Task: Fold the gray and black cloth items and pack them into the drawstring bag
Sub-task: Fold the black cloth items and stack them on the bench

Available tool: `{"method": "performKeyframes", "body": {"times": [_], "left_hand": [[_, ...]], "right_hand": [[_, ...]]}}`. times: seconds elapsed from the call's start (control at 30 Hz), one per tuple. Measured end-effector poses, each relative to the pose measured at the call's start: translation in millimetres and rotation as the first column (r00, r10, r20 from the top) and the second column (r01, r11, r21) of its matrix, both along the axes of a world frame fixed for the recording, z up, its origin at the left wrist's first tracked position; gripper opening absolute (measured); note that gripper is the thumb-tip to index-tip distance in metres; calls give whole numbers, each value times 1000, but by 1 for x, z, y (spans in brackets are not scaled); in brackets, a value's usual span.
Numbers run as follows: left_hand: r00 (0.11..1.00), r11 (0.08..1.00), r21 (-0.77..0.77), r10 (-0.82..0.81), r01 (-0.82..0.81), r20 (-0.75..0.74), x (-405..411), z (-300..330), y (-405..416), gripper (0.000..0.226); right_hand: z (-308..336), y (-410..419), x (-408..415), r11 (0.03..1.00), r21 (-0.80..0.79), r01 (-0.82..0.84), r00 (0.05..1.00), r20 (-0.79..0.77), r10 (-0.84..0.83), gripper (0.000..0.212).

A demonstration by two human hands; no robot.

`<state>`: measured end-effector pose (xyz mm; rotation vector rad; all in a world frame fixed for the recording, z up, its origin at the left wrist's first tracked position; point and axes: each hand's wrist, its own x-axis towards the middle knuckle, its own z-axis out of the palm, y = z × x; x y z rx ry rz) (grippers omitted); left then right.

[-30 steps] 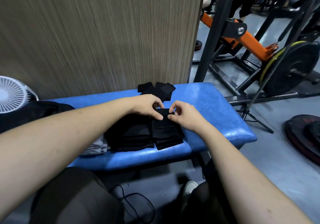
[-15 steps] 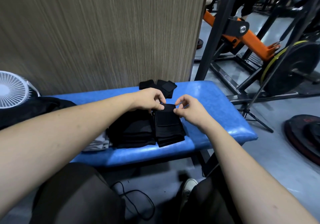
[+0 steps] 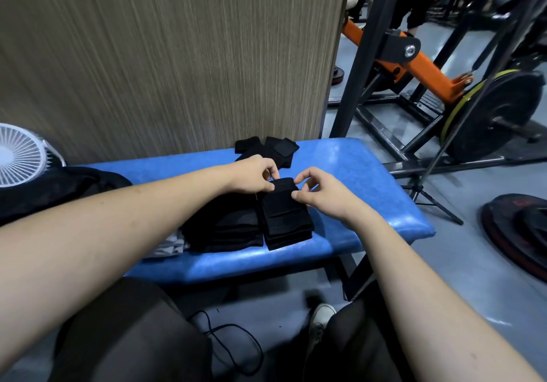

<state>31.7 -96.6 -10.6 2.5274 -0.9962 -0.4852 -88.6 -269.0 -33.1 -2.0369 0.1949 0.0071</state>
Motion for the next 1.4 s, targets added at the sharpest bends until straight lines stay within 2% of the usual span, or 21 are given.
{"method": "performKeyframes", "body": {"times": [0.1,0.2,0.27,0.33,0.43,0.67,0.77,0.87,0.9,0.97,1.03,1.1,1.2,1.3,1.4], "left_hand": [[1000,1000,-15,9,-9,3,0,4,-2,28],[996,990,129,-54,63,-68,-3,11,-5,60],[991,963,244,-90,112,-98,-3,8,-7,68],[990,953,279,-95,120,-100,-4,2,-11,67],[992,966,231,-99,114,-78,-3,-2,-16,65],[990,971,200,-124,134,-61,4,-3,-19,69],[991,977,176,-109,120,-75,6,-1,-16,73],[986,988,117,-80,97,-145,7,0,-11,62],[989,995,83,-52,64,-135,10,0,-10,56],[999,999,15,39,-38,-31,20,-1,-6,46],[978,982,-45,185,-181,98,34,-4,-1,47],[935,948,-67,319,-312,158,44,-7,4,58],[906,915,-17,401,-402,134,54,-11,8,81],[920,919,50,389,-391,46,62,-19,7,108],[927,921,109,371,-375,54,68,-29,0,126]], "right_hand": [[5,-8,-10,989,-22,-145,986,-82,143,53],[3,-11,-18,900,-236,-368,920,-232,315,98],[-7,-7,-17,836,-365,-410,908,-245,339,112],[-17,-2,-15,818,-437,-375,927,-193,322,112],[-25,2,-14,835,-469,-287,956,-88,279,100],[-25,6,-10,850,-476,-226,970,-29,242,101],[-25,5,-6,839,-488,-242,967,-47,251,105],[-17,-5,-7,827,-450,-336,942,-145,304,113],[-12,-10,-9,851,-385,-356,934,-166,316,109],[-3,-20,-11,927,-194,-321,944,-141,298,81],[0,-28,-7,981,-24,-191,981,-53,189,47],[-3,-33,6,998,47,-37,999,17,36,29],[-6,-32,28,987,105,122,990,57,-128,21],[-18,-28,54,969,148,198,976,60,-209,16],[-36,-23,86,972,59,229,973,30,-231,19]]}}
